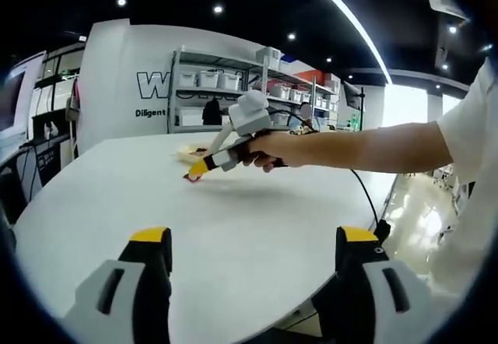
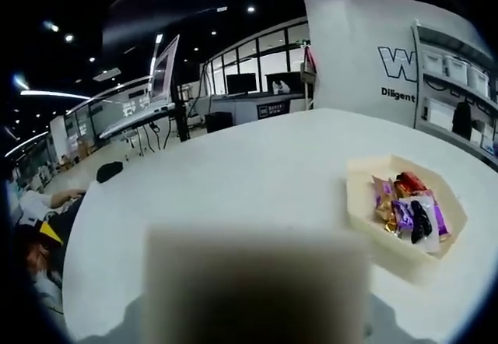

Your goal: Place the target food into the container with the food tongs after gripping and lifting it, then release it inside without dropping or visibly crushing the food.

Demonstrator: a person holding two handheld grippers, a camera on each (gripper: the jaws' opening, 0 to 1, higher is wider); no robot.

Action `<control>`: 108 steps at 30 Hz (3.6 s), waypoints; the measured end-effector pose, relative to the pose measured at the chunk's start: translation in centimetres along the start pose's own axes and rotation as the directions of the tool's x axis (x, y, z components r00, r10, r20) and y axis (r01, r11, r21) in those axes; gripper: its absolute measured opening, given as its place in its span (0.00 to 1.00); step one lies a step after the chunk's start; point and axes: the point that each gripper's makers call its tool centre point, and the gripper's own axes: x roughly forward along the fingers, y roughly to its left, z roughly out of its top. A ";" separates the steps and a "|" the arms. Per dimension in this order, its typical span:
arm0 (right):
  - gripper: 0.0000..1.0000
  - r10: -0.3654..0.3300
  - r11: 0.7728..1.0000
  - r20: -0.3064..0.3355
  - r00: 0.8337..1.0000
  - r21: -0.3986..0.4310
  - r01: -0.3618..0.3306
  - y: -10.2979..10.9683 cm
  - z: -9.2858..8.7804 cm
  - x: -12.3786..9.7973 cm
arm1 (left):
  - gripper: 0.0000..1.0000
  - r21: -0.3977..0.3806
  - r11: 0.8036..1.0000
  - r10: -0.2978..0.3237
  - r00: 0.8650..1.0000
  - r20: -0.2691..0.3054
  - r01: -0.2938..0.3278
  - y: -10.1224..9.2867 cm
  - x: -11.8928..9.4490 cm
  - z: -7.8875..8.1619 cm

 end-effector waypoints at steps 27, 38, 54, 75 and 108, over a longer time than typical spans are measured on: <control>0.21 0.007 0.997 0.005 1.000 -0.080 -0.006 -1.1 0.9 1.5 | 0.83 -0.006 1.000 0.017 1.000 -0.004 -0.017 0.8 -0.6 -0.4; 0.22 0.006 0.992 -0.022 1.000 -0.124 -0.008 -1.4 0.2 2.4 | 0.83 -0.012 0.999 0.031 0.999 -0.010 -0.031 1.3 -0.9 -0.6; 0.13 0.008 0.987 -0.041 0.999 -0.160 -0.014 -1.0 -0.1 2.4 | 0.82 -0.003 1.000 0.027 1.000 -0.015 -0.027 1.1 -0.9 -0.5; 0.12 -0.062 0.993 0.062 0.996 -0.095 0.068 -4.0 5.1 -3.9 | 0.81 0.000 1.000 0.011 1.000 0.000 -0.011 0.5 -0.7 -0.1; 0.13 -0.228 0.970 0.064 0.971 0.098 0.222 -13.1 4.4 -5.9 | 0.81 0.008 1.000 0.003 1.000 -0.028 -0.003 0.6 1.0 0.0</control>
